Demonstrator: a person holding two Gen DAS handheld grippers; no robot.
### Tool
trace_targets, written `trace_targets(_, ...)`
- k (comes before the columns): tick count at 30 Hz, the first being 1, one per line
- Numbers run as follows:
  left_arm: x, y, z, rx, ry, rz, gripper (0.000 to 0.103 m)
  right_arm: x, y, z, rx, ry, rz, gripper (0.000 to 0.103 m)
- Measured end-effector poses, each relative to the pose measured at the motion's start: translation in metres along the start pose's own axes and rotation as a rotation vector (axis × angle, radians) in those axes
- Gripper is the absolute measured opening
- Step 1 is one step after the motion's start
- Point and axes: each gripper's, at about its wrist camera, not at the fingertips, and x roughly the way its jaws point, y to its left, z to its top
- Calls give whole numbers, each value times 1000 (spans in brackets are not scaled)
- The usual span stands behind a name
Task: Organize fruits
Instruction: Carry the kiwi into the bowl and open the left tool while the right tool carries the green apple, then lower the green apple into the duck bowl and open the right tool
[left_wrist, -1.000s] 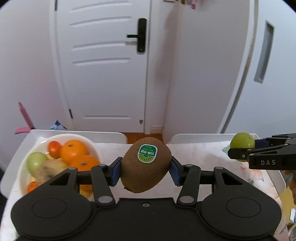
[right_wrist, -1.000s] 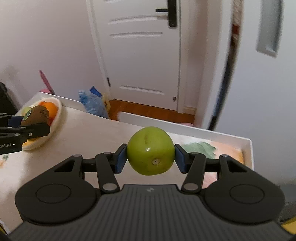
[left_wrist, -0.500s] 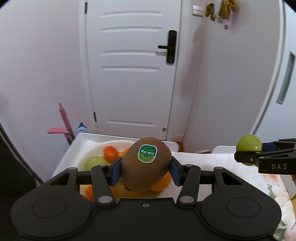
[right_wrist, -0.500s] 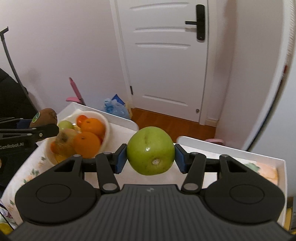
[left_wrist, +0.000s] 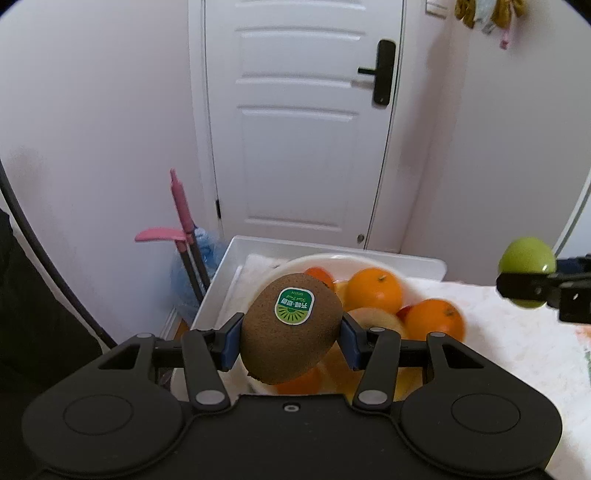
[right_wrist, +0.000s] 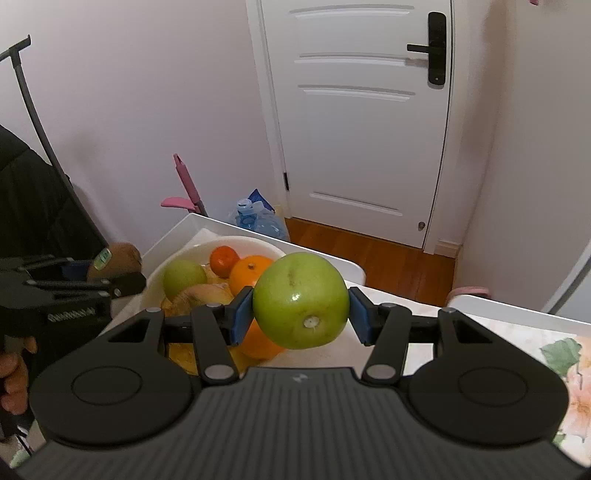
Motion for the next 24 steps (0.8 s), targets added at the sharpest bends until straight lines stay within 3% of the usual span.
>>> trace_targets(6, 29, 20, -2, 3, 54, 6, 57, 14, 21, 7, 8, 3, -17, 69)
trace_targets(14, 43, 22, -9, 21, 64, -23, 57, 28, 39, 9, 13, 16, -32, 69)
trace_targets(19, 48, 23, -12, -26, 85, -41, 57, 32, 45, 10, 13, 21, -35, 69)
trace_targets(20, 47, 23, -13, -30, 79, -44, 60, 32, 46, 10, 11, 22, -35, 69)
trace_targets(21, 46, 23, -14, -30, 71, -53, 74, 33, 47, 11, 10, 23, -35, 69)
trace_targets(24, 36, 24, -12, -17, 26, -46, 94, 35, 49, 13, 7, 23, -33, 69)
